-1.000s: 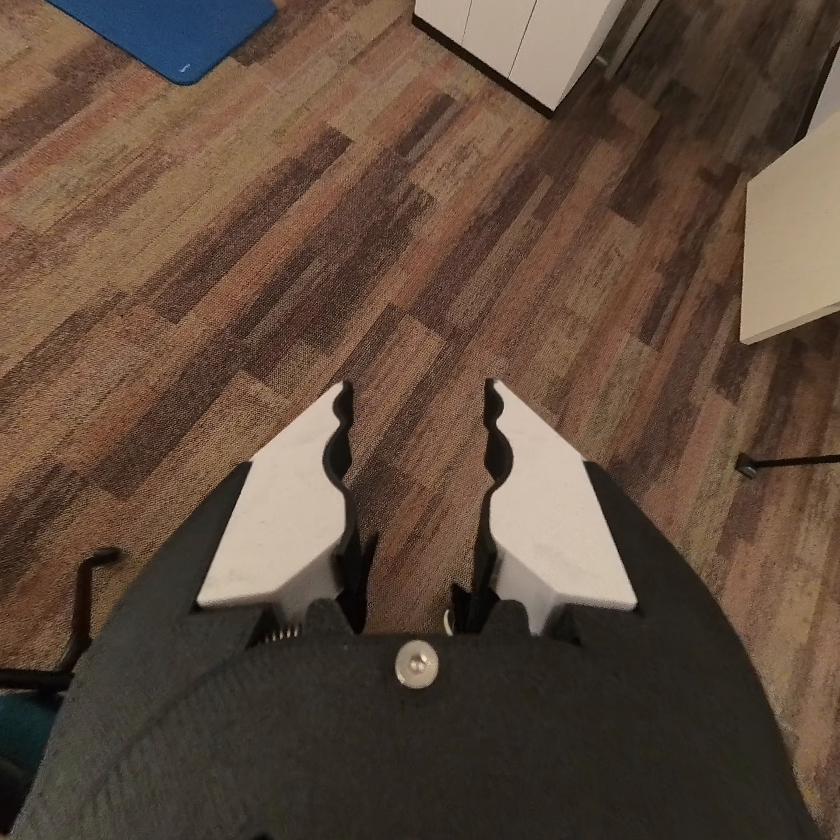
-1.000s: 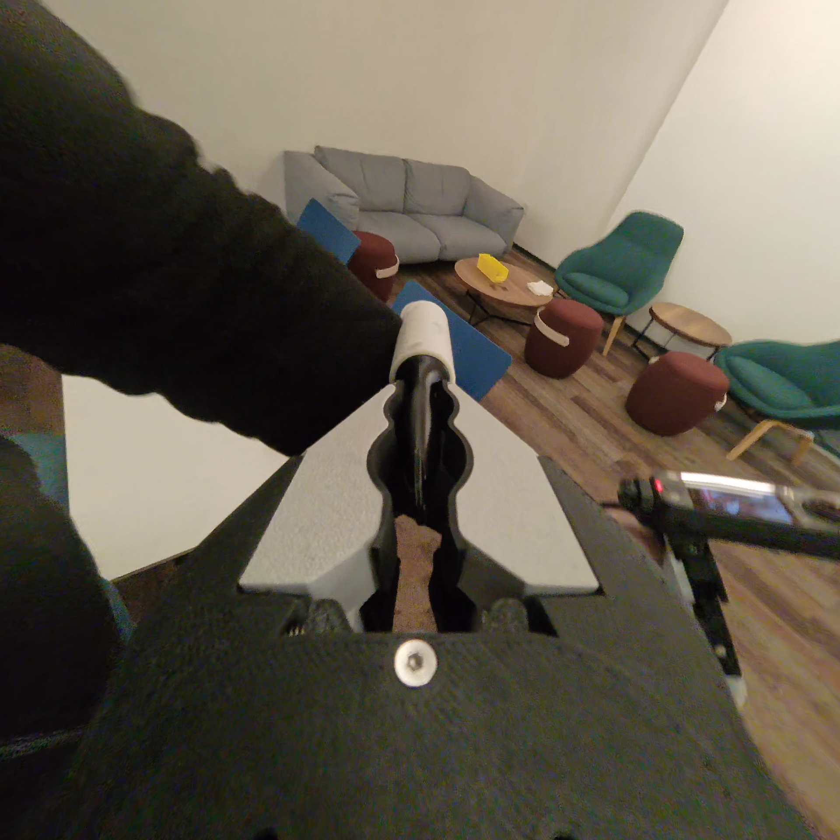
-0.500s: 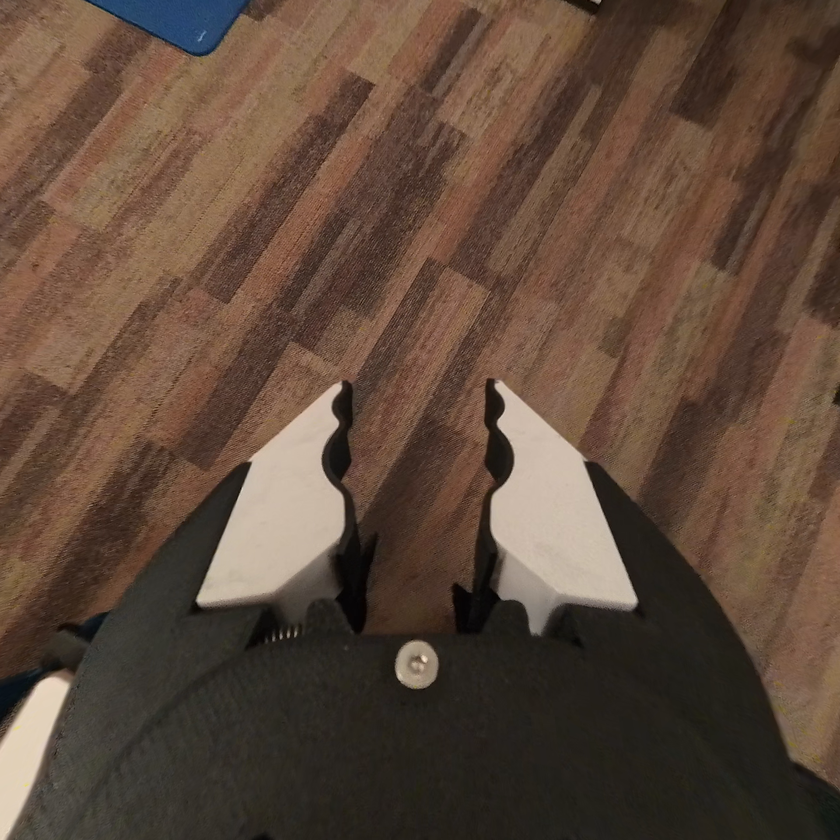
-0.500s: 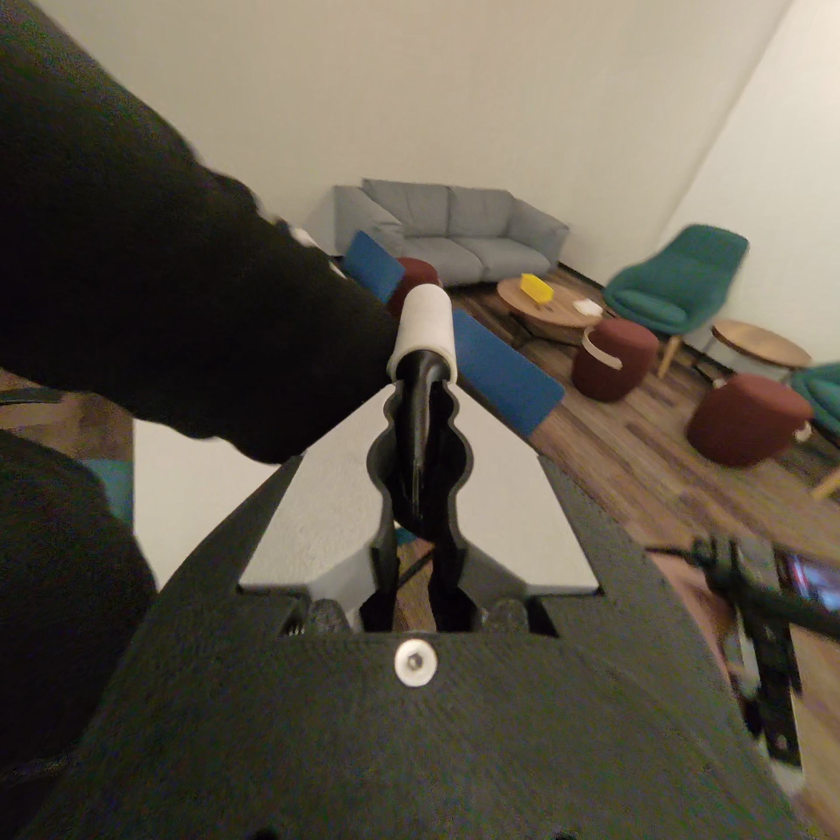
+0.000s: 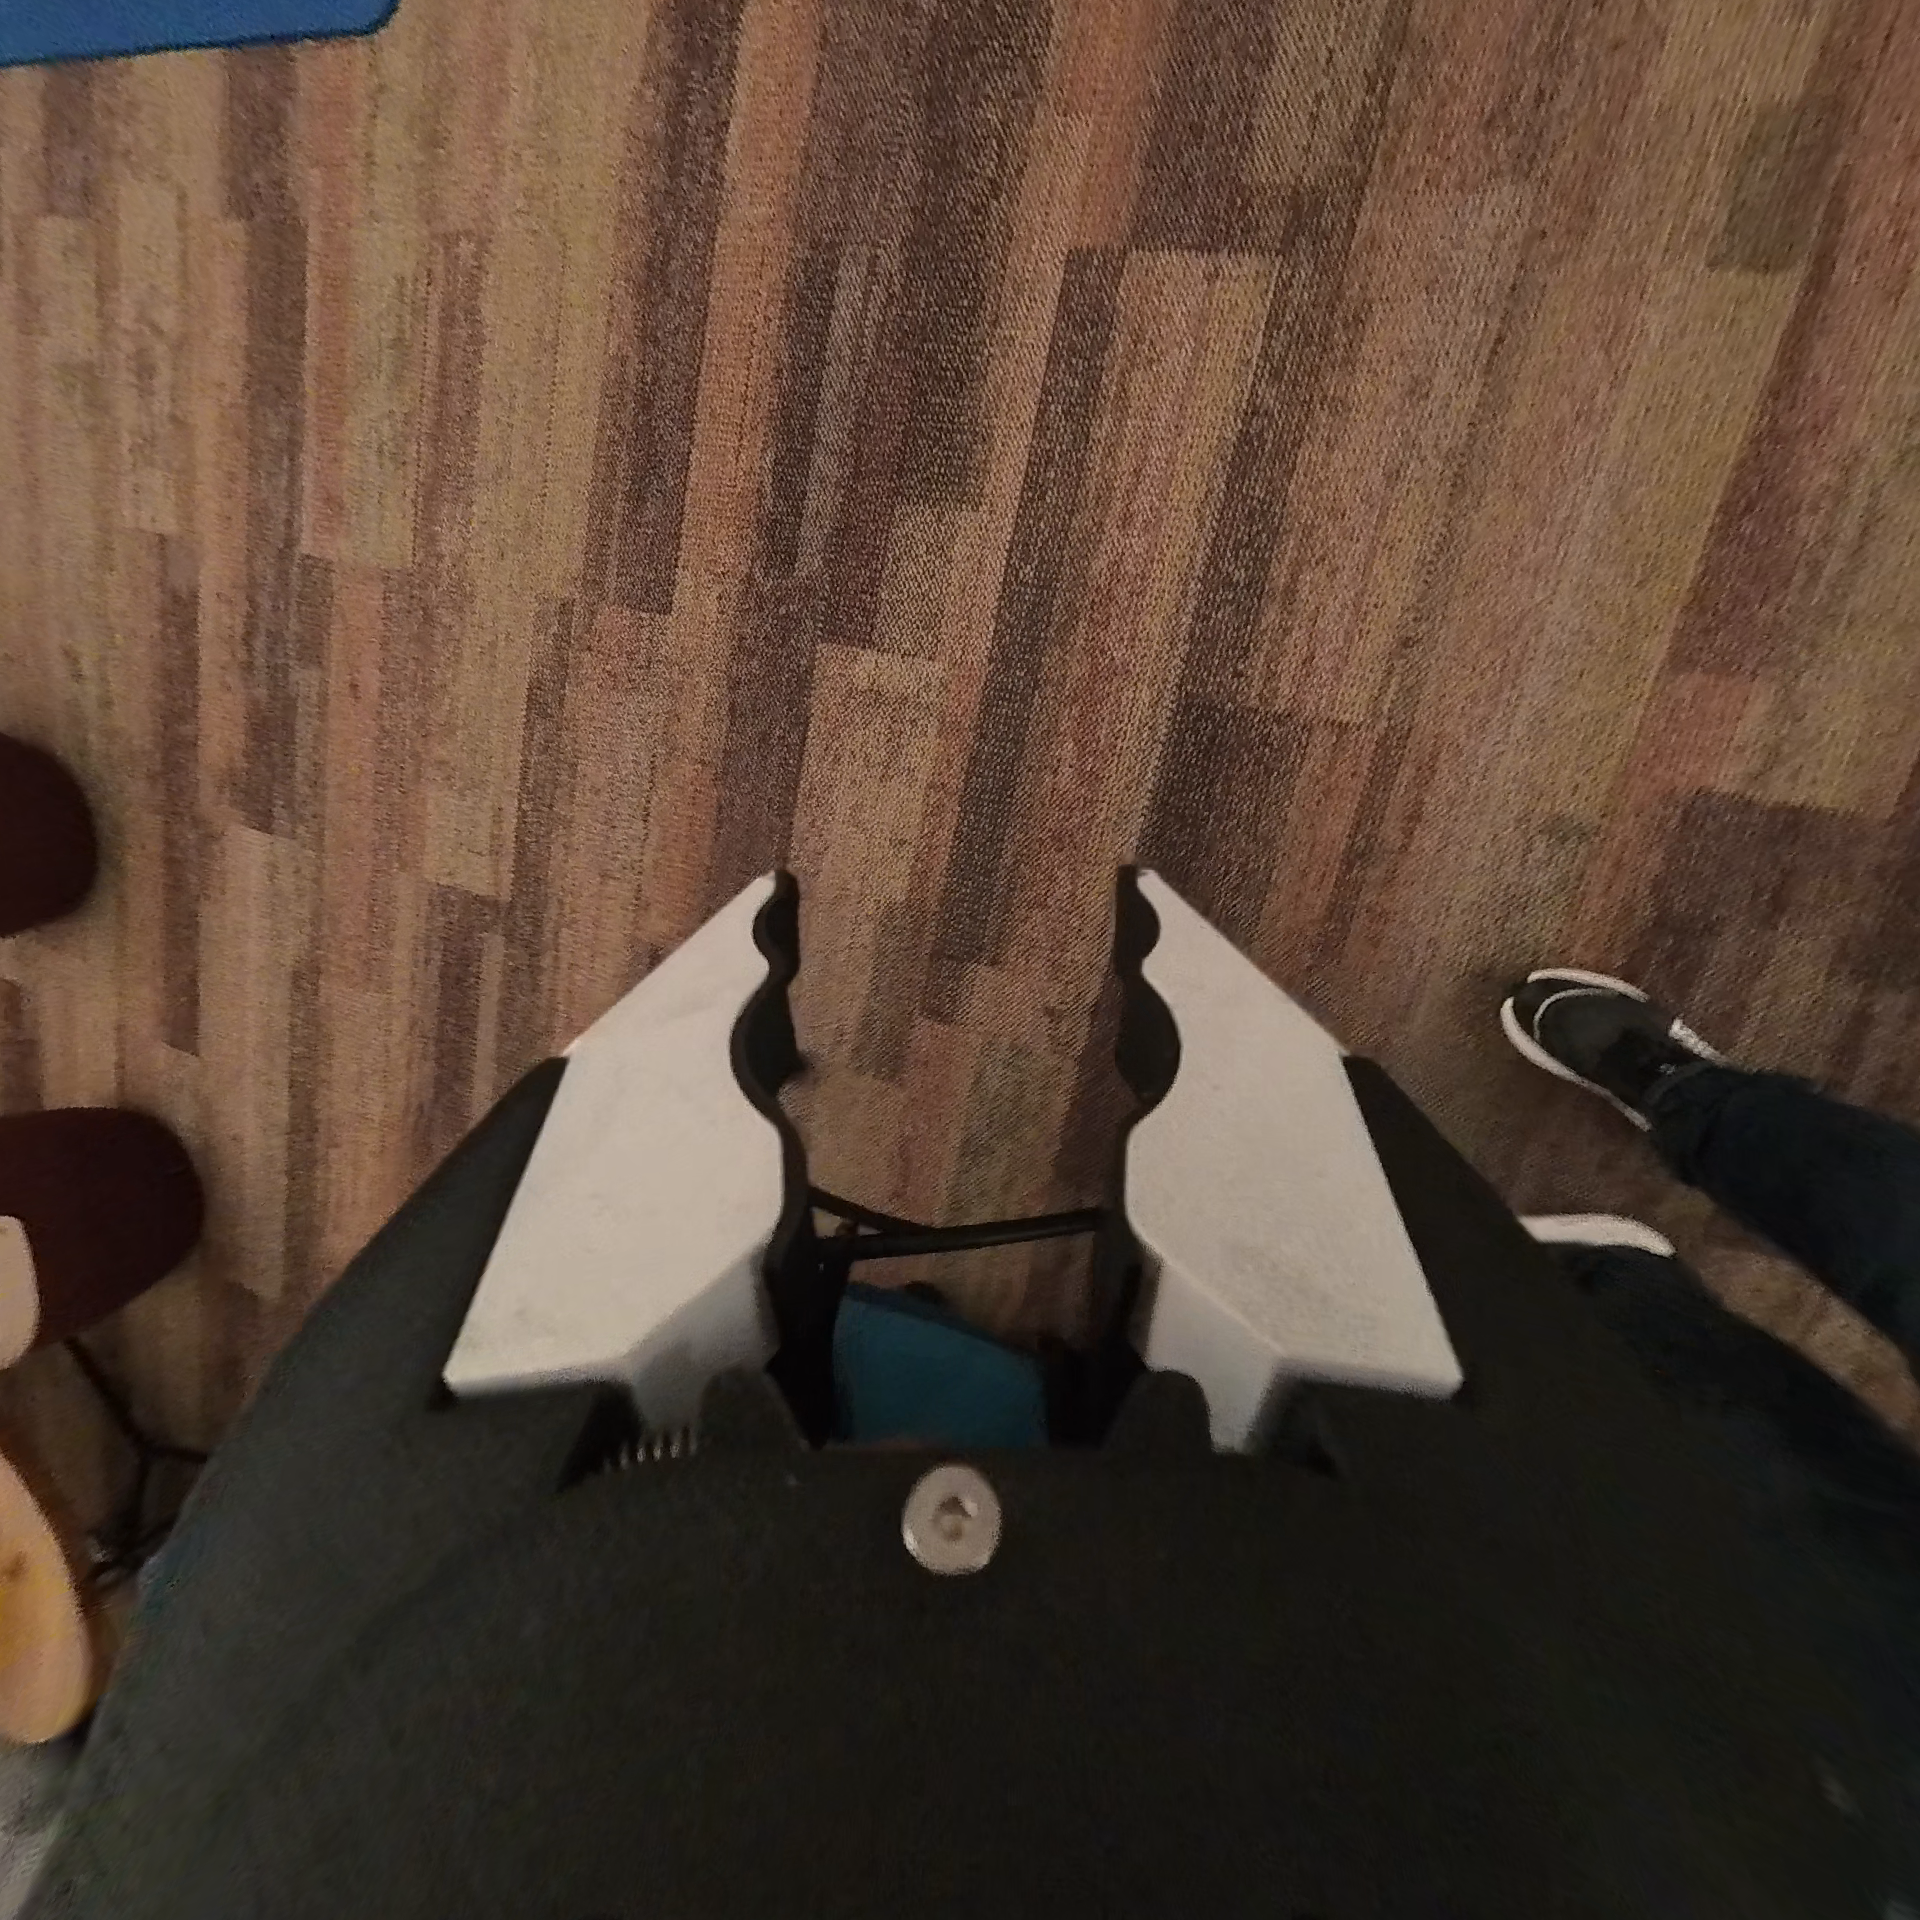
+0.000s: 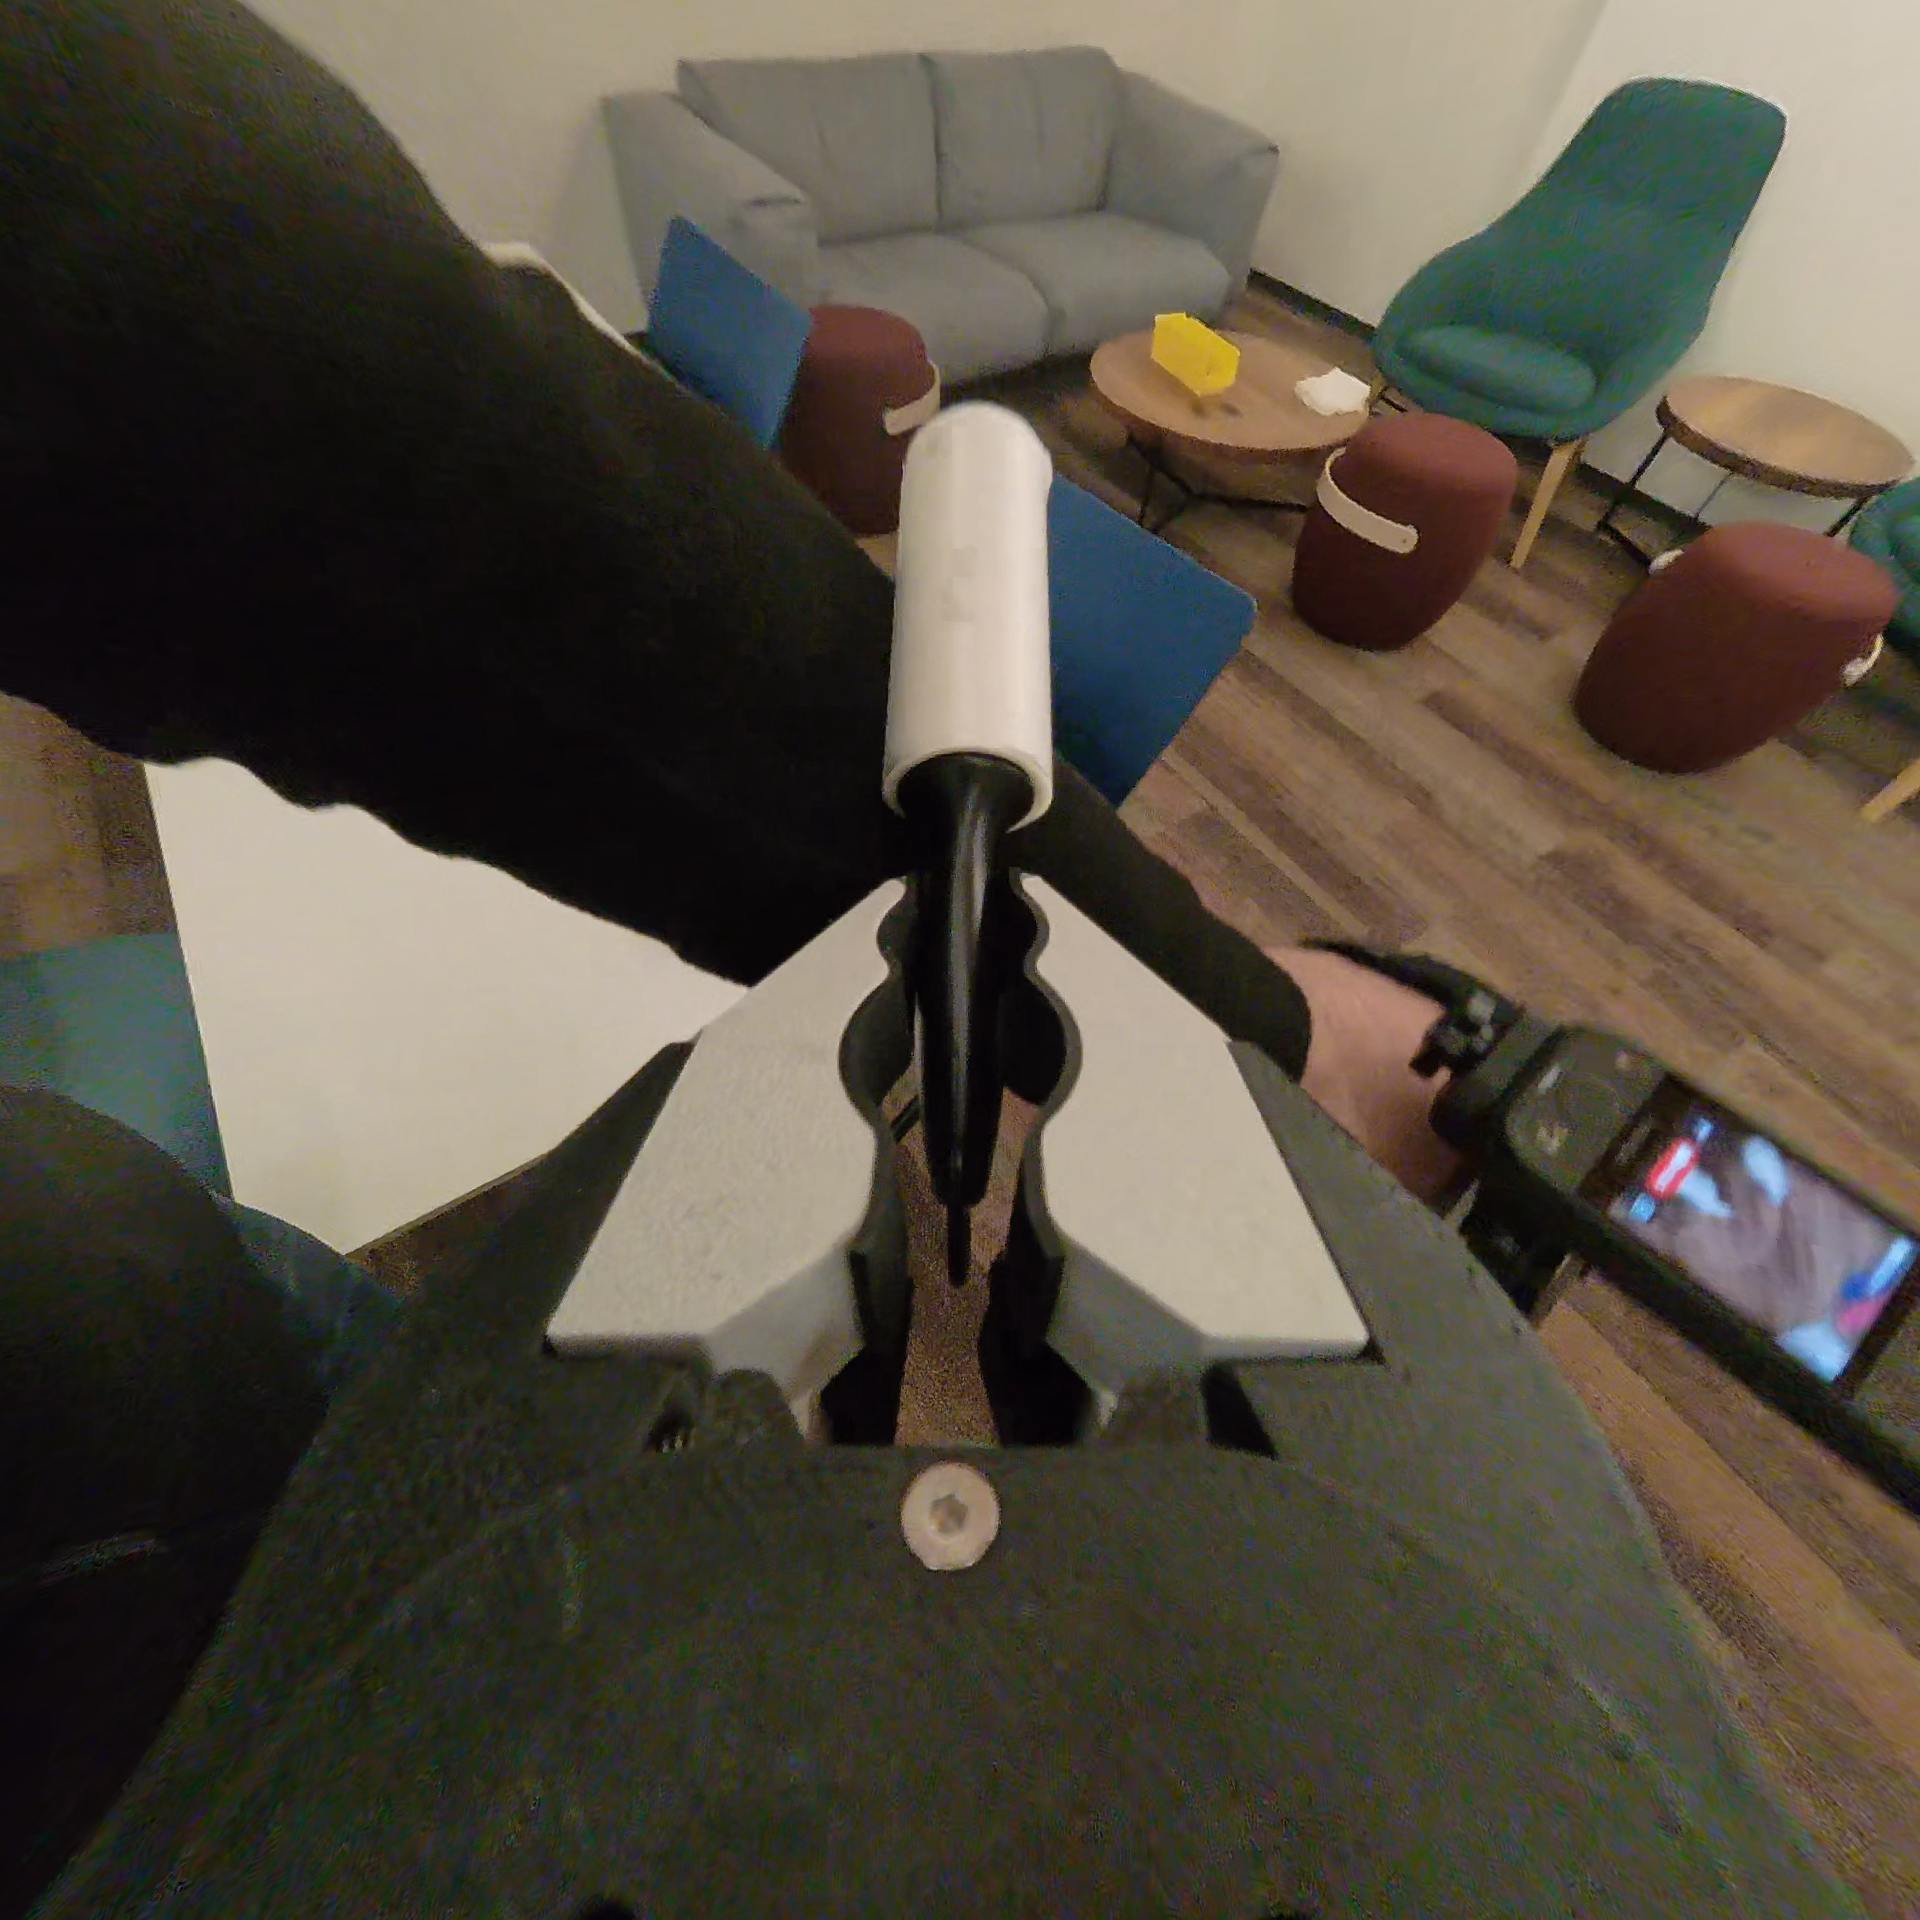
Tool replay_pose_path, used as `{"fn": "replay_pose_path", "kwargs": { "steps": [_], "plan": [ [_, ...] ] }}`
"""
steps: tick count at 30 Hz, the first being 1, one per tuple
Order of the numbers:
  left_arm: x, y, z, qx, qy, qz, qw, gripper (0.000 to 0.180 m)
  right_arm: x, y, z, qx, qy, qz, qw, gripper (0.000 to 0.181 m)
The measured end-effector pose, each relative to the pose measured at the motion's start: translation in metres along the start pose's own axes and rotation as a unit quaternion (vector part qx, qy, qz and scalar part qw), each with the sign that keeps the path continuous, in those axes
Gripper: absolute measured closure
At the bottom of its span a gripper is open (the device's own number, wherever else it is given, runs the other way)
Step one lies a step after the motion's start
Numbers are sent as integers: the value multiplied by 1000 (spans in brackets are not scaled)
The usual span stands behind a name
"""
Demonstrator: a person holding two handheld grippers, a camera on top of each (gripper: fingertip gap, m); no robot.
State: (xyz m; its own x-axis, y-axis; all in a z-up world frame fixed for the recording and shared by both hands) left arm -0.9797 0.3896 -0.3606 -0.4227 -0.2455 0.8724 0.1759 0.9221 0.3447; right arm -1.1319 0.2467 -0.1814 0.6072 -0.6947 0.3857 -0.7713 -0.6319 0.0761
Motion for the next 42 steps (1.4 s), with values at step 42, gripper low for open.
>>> {"fn": "replay_pose_path", "kwargs": {
  "steps": [42],
  "plan": [
    [-21,-41,-76,-68,-29,34,997,121,56,28,-46,368,112,95,918,169]
  ]
}}
Point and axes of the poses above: each gripper's, where its closed fingertips meet, x back along the fingers, z out of its underside, y = z × x across the jaws, the point moved 5 cm from there along x, back along the fingers, and after that the axes turned 9 degrees about -x, right-handed, at the moved point
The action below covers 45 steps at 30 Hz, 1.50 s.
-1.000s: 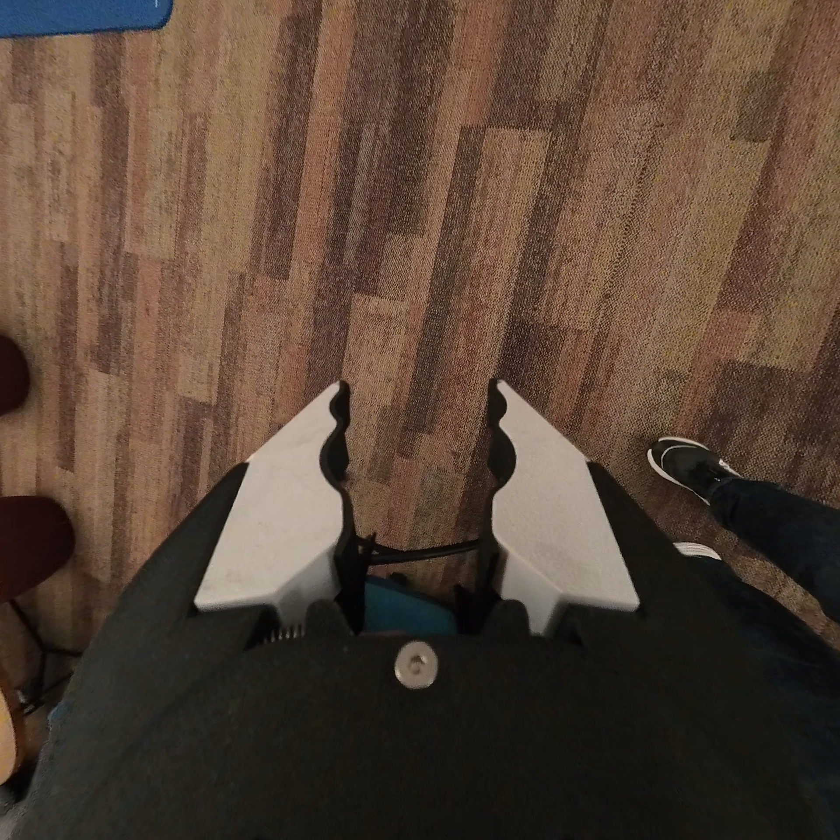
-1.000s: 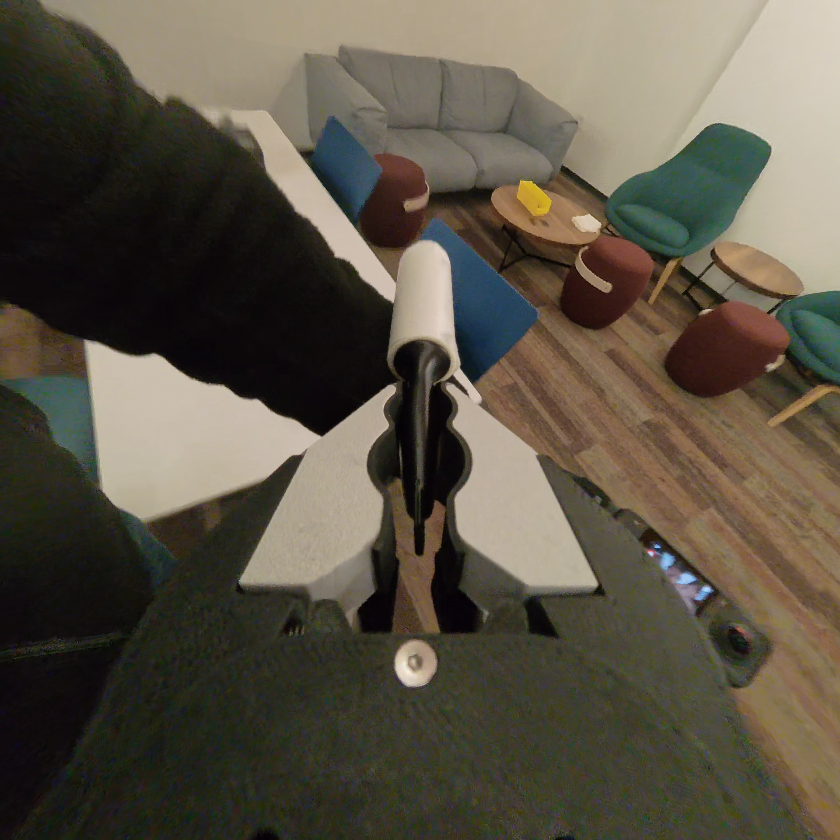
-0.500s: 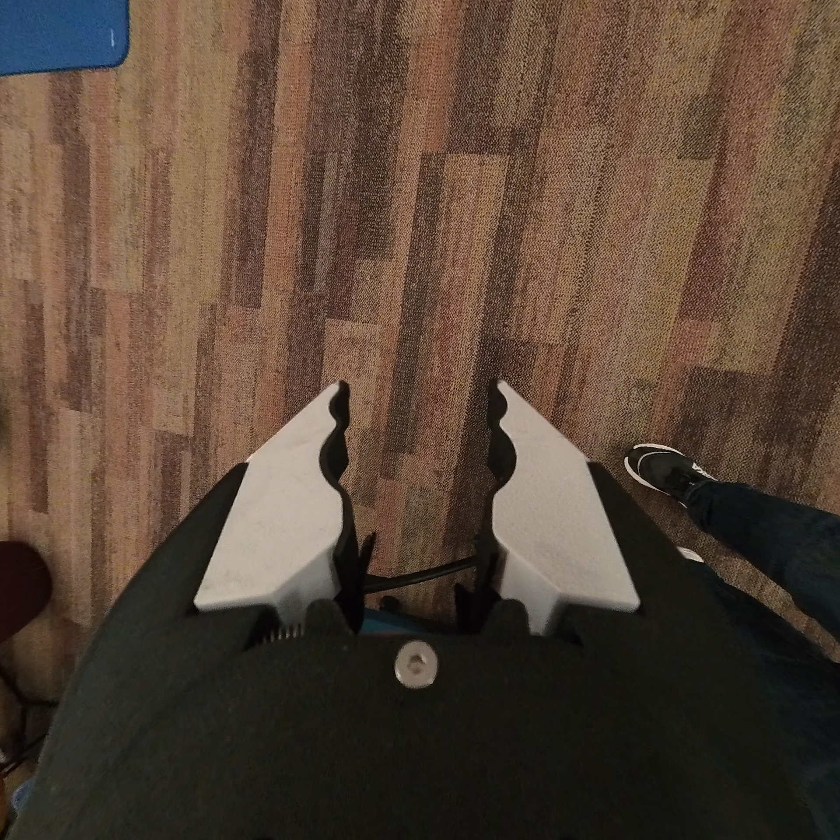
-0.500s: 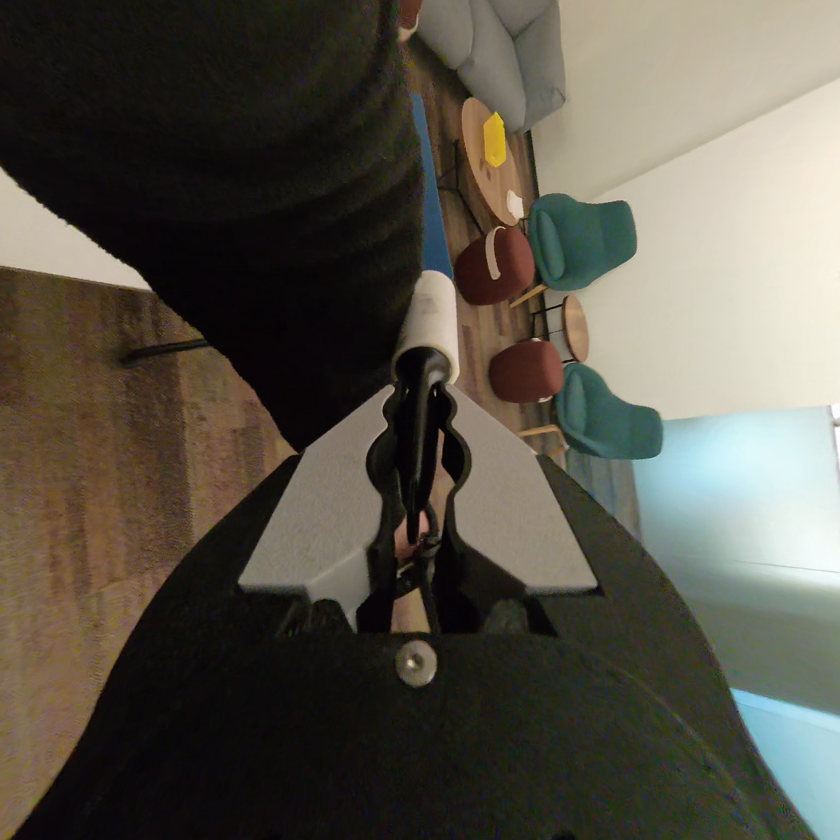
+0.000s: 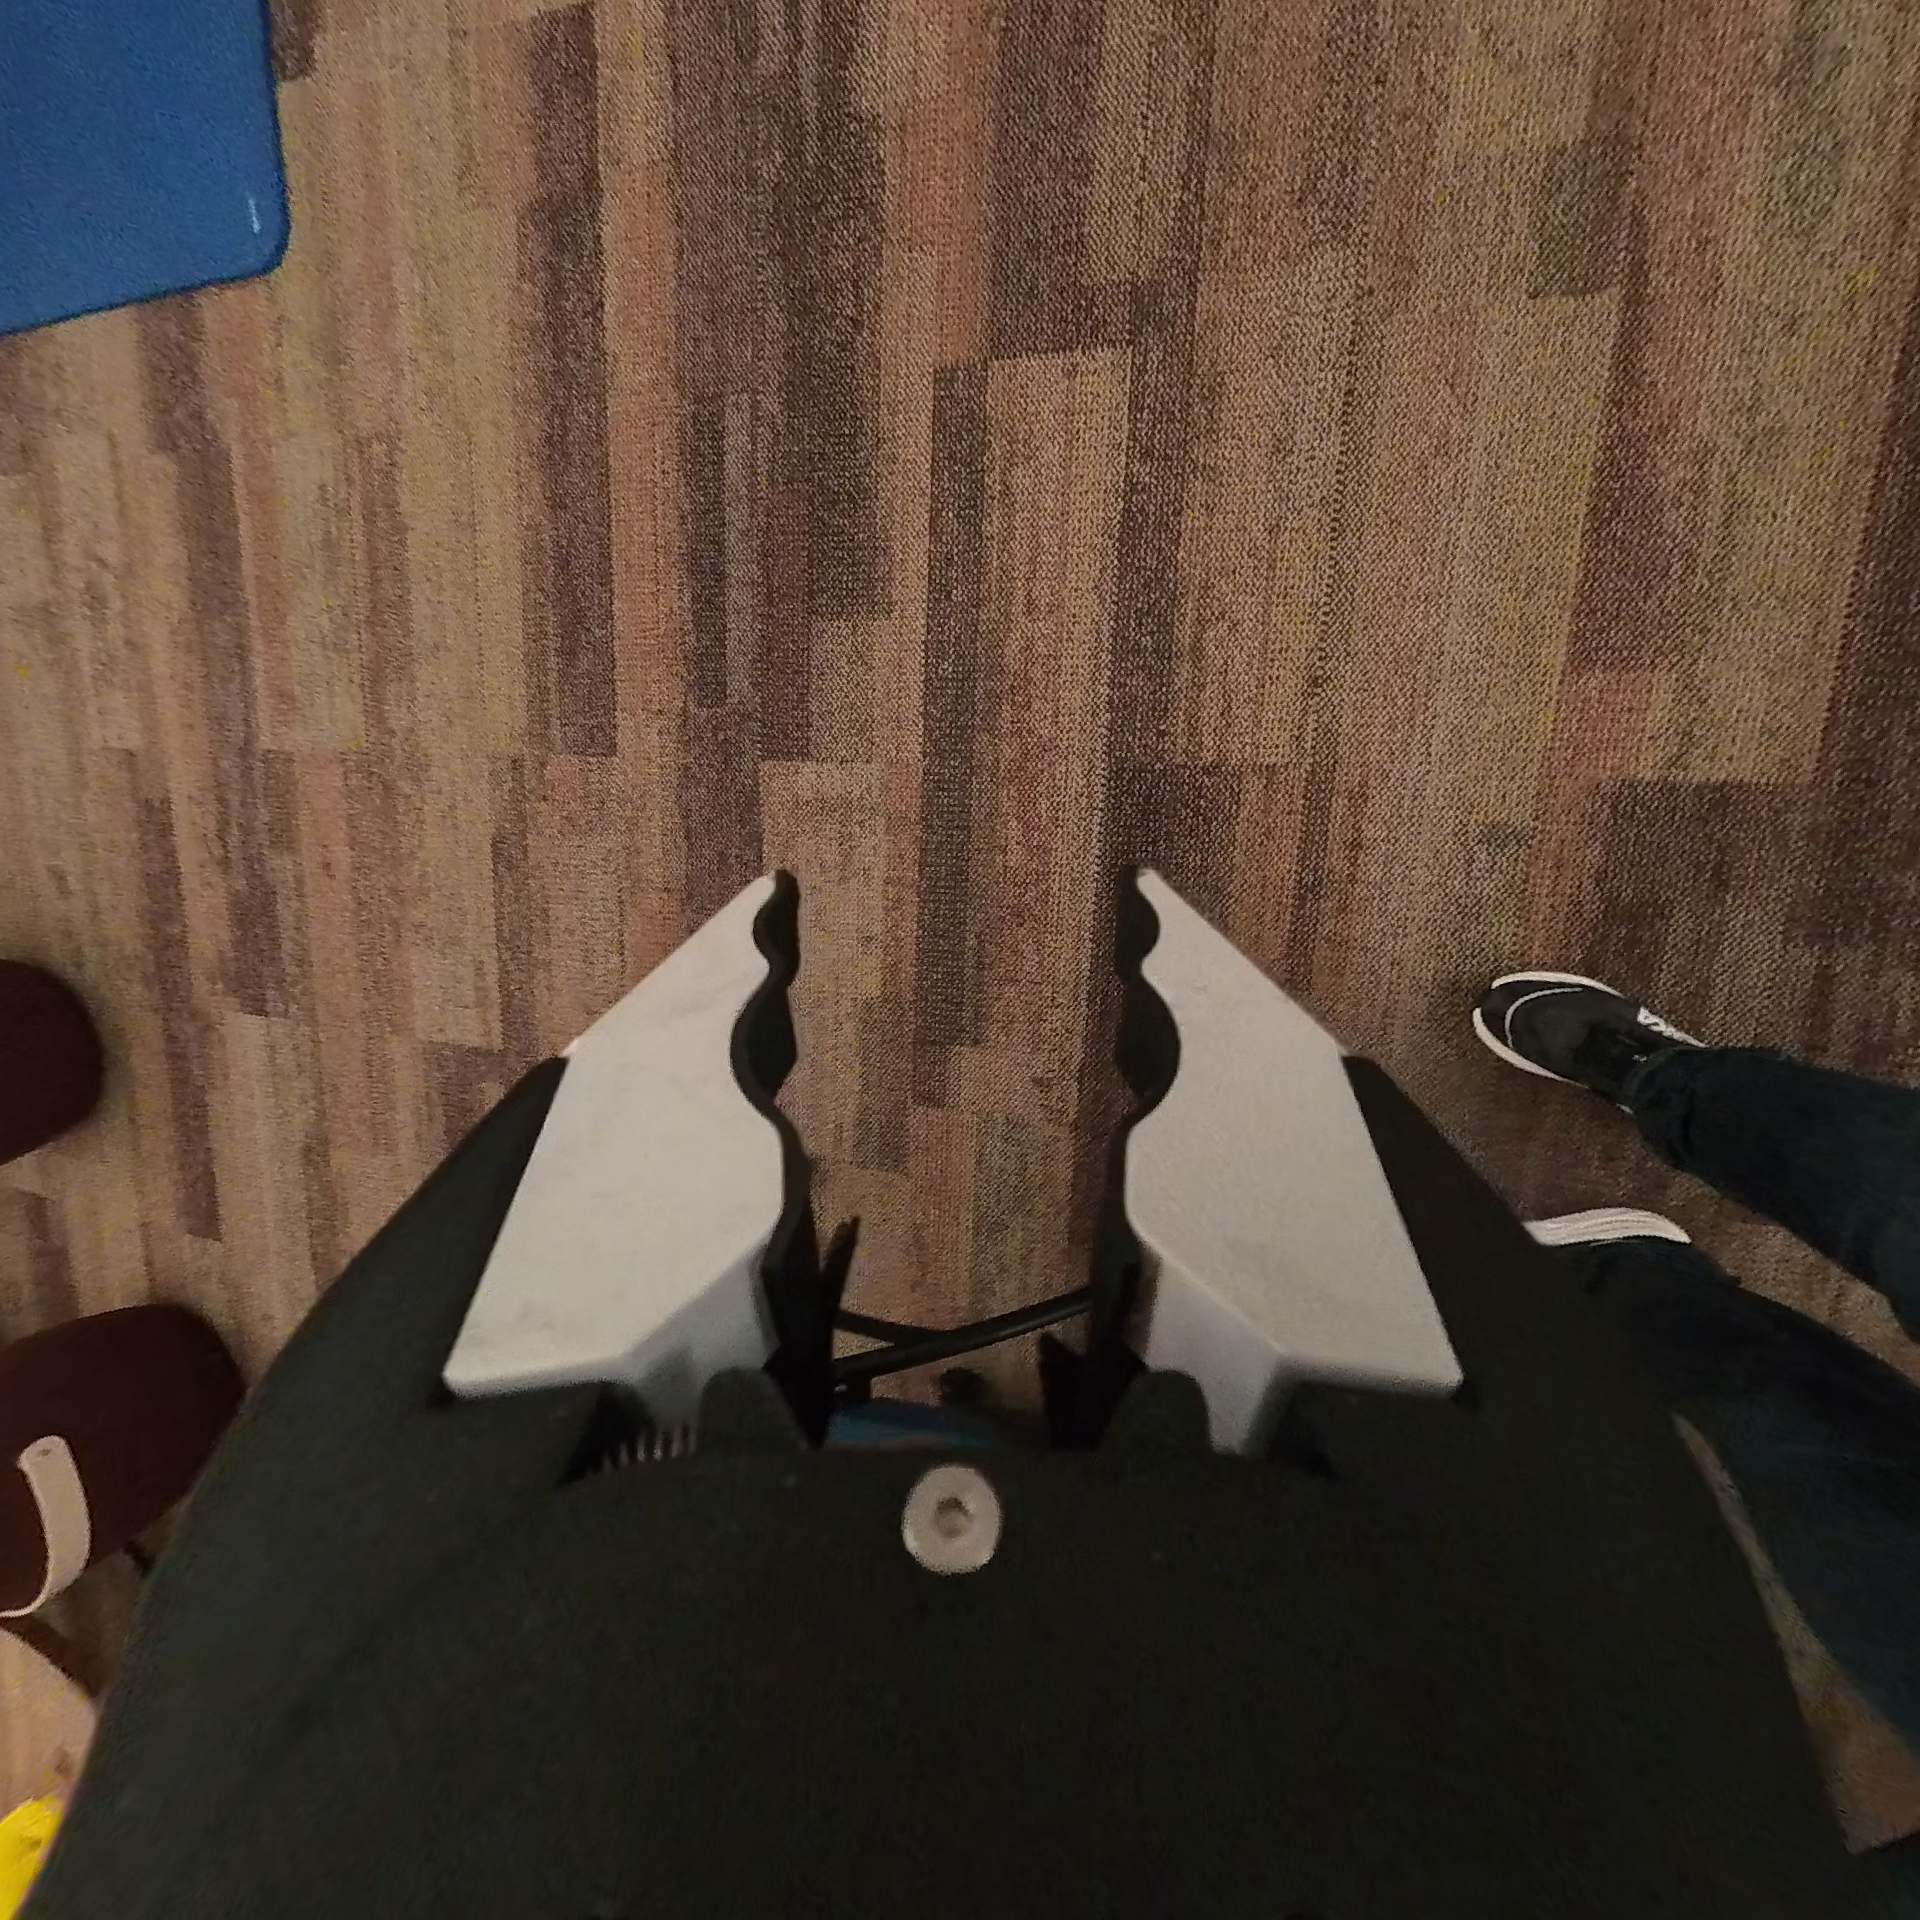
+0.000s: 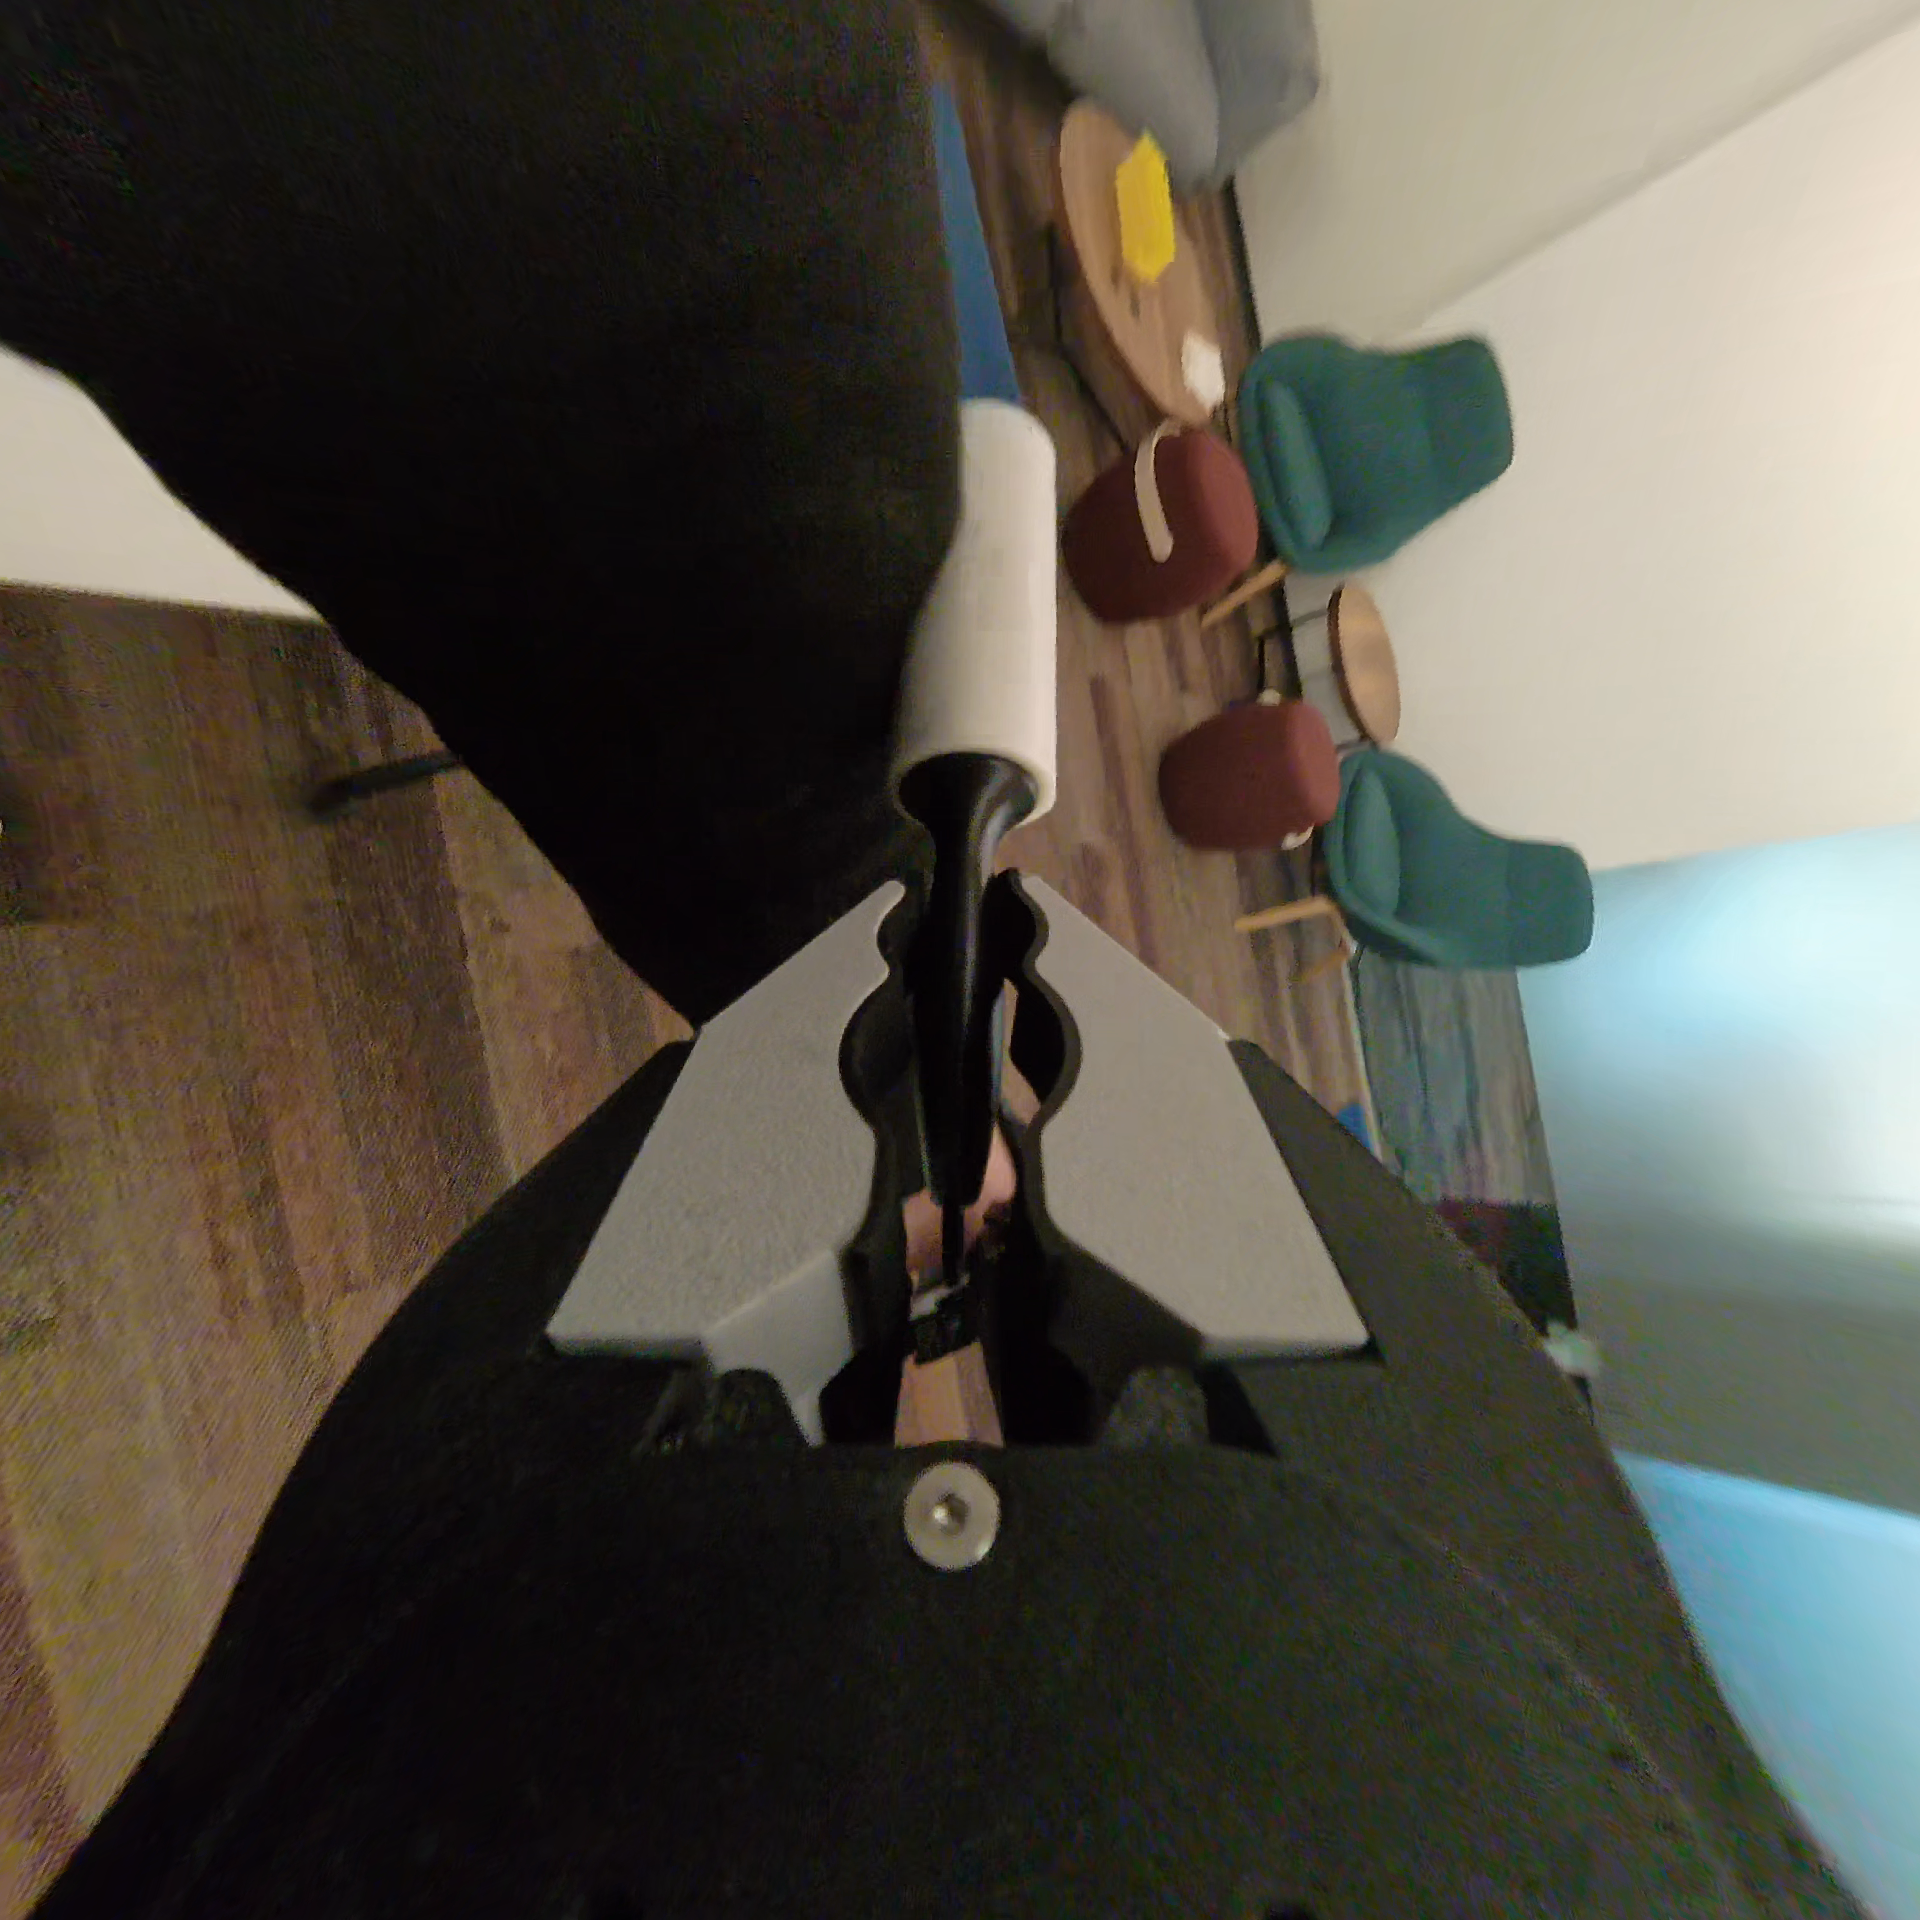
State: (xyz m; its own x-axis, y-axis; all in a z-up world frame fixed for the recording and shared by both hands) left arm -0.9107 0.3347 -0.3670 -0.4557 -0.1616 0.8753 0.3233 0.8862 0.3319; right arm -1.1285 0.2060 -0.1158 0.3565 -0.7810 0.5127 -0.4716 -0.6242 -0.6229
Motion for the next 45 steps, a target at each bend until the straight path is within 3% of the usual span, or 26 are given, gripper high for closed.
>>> {"fn": "replay_pose_path", "kwargs": {
  "steps": [3,12,21,33,45],
  "plan": [
    [-2,-5,1,-12,6,6,1000,121,-8,-5,18,-10,27,0,1000,169],
    [-4,-24,11,-50,16,18,998,121,18,17,-42,7,-68,-18,997,168],
    [11,-35,7,-62,-10,25,998,121,16,29,-77,24,-112,-5,993,168],
    [27,-39,16,-64,-23,29,997,121,1,35,-101,-70,-231,-20,970,168],
    [28,-46,6,-78,-32,40,996,121,7,37,-115,-14,-229,-12,973,166]
  ]
}}
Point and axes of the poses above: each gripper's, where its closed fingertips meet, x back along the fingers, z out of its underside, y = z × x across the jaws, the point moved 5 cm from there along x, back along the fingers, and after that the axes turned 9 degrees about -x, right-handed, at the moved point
